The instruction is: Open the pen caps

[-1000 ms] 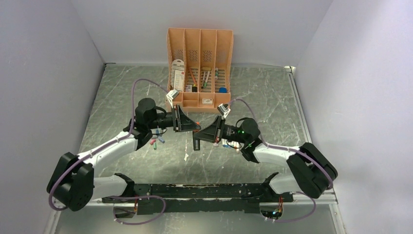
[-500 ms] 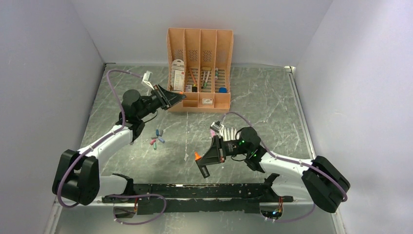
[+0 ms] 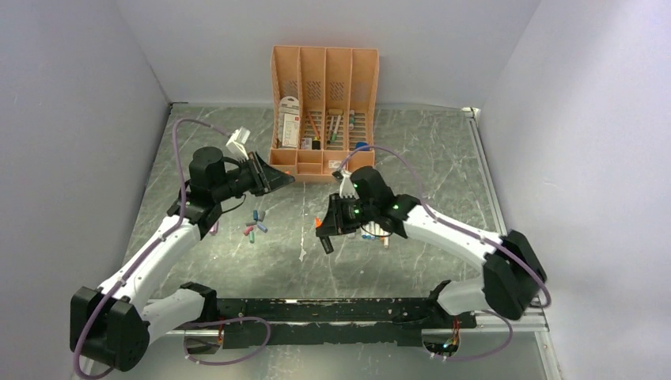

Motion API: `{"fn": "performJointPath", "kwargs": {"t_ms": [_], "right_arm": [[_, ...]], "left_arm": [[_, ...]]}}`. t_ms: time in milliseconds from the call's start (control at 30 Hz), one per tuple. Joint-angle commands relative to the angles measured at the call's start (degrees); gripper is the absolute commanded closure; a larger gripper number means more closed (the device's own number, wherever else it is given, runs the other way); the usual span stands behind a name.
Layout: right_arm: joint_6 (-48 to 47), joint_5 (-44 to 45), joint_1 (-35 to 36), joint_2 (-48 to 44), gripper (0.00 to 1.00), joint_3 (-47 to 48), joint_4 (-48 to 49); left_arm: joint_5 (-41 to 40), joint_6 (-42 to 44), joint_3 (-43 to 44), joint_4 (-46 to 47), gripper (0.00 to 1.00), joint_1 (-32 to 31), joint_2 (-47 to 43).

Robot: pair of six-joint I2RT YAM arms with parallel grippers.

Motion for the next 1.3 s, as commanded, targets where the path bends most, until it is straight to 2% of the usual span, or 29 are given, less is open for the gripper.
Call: {"fn": "performJointPath", "kwargs": {"t_ms": [0,333,567,800,967,1267], "right_arm": [[-8.21,17.90,-0.33,8.66,1.00,4.37,-13.75],[-10.21,26.60,-1.18,25.88,1.00,12.96,-13.24],[-9.55,28.27,-2.94,29.67,1.00,13.70,-11.89],[-9.91,28.53,-6.02,28.90,0.99,11.79,-10.95],[-10.56,27.32,-7.41,27.91,0.78,10.57,-10.66],[-10.85,26.20,-8.09,24.62,0.65,10.17,-11.31]], "left_arm": [[0.21,3.58,-0.89,-9.58,0.92,-0.21,-3.86],[1.30,5.19,-1.13,-13.46,0.93,-0.21,-7.41],[1.43,6.14,-1.58,-15.16,0.92,-0.22,-9.10],[1.89,6.08,-1.82,-14.32,0.93,-0.22,-8.88],[2.21,5.68,-2.10,-13.63,0.92,-0.22,-8.29],[-0.53,6.42,-0.82,-17.88,0.92,-0.22,-6.42]]}}
